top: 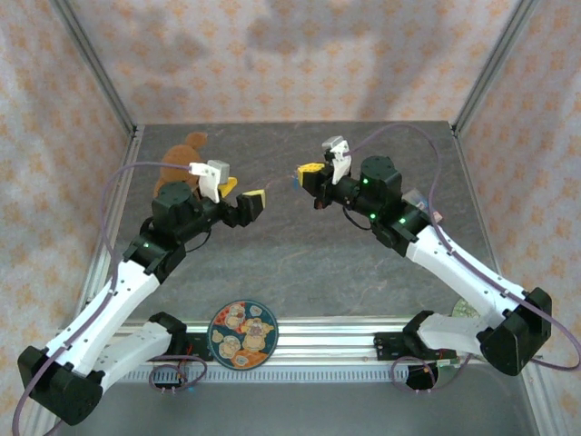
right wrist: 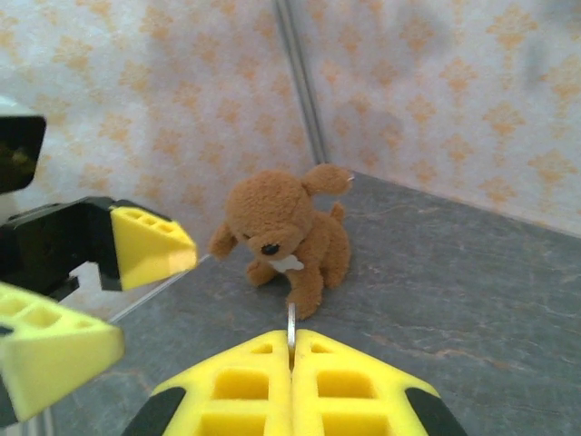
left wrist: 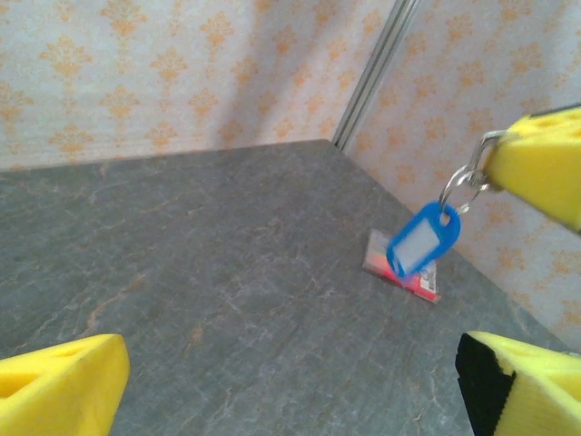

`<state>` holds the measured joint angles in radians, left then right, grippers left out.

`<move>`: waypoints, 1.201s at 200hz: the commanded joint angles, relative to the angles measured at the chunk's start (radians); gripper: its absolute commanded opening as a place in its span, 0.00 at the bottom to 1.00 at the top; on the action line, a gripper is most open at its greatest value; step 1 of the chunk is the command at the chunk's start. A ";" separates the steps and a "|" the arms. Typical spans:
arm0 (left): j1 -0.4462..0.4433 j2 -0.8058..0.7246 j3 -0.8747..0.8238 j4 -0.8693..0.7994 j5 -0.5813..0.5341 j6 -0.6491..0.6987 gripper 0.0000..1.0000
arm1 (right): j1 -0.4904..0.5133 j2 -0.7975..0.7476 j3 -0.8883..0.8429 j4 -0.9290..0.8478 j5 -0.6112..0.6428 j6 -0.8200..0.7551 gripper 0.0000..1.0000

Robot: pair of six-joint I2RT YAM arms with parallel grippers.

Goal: Remove the keys from the keyring

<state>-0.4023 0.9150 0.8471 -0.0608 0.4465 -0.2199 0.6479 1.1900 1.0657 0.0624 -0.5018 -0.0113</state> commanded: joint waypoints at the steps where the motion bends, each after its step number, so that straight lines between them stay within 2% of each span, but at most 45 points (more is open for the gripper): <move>1: 0.017 0.039 0.081 -0.019 0.112 -0.039 0.89 | -0.053 0.049 0.030 0.014 -0.219 0.028 0.00; 20: 0.027 0.089 0.138 -0.036 0.218 -0.061 0.84 | -0.063 0.082 0.067 -0.028 -0.230 0.031 0.00; 43: 0.039 0.129 0.177 -0.012 0.305 -0.106 0.86 | -0.067 0.106 0.085 -0.017 -0.228 0.053 0.00; 119: 0.063 0.199 0.208 0.082 0.481 -0.240 0.89 | -0.067 0.138 0.126 0.045 -0.293 0.120 0.00; 196: 0.063 0.250 0.237 0.148 0.553 -0.291 0.85 | -0.064 0.178 0.158 0.074 -0.377 0.162 0.00; 240: 0.063 0.266 0.254 0.137 0.555 -0.283 0.83 | -0.060 0.175 0.157 0.093 -0.408 0.173 0.00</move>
<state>-0.3458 1.1732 1.0653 0.0418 0.9695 -0.5007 0.5827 1.3727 1.1824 0.0967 -0.8650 0.1432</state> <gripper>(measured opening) 0.829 0.046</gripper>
